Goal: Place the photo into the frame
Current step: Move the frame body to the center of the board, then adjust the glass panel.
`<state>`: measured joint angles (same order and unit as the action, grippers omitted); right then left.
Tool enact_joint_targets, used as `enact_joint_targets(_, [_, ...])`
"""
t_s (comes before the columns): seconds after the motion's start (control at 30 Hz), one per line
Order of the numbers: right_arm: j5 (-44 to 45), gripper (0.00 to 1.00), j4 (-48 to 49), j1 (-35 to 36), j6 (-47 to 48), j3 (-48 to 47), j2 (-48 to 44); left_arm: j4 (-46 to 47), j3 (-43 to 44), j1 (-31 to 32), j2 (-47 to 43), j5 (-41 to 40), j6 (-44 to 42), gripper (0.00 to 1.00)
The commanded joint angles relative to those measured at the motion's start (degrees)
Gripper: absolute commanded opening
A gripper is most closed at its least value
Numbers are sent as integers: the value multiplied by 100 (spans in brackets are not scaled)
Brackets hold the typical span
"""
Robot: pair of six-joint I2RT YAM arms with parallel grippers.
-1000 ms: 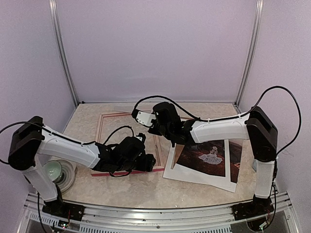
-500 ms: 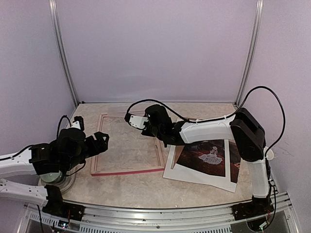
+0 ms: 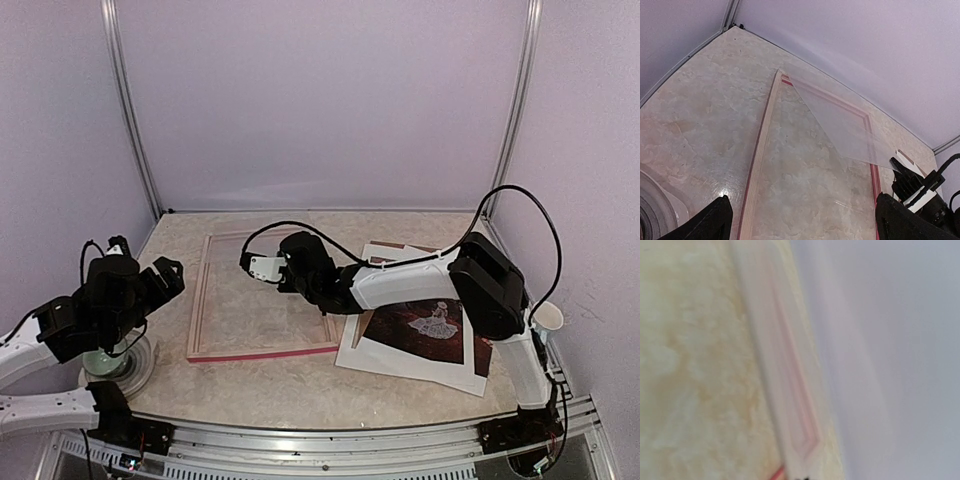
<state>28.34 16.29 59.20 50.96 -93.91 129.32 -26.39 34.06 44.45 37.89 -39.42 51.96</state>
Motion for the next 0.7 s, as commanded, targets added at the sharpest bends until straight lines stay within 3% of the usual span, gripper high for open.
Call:
enact_joint_targets(0.0, [343, 0, 263, 203, 295, -119, 273, -42, -92, -129, 5, 79, -140, 99])
enact_joint_targets(0.5, [1209, 0, 106, 690, 78, -54, 636, -44, -108, -380, -216, 158, -255, 99])
enact_joint_targets(0.67, [1502, 0, 594, 815, 316, 191, 735, -32, -172, -384, -253, 204, -216, 99])
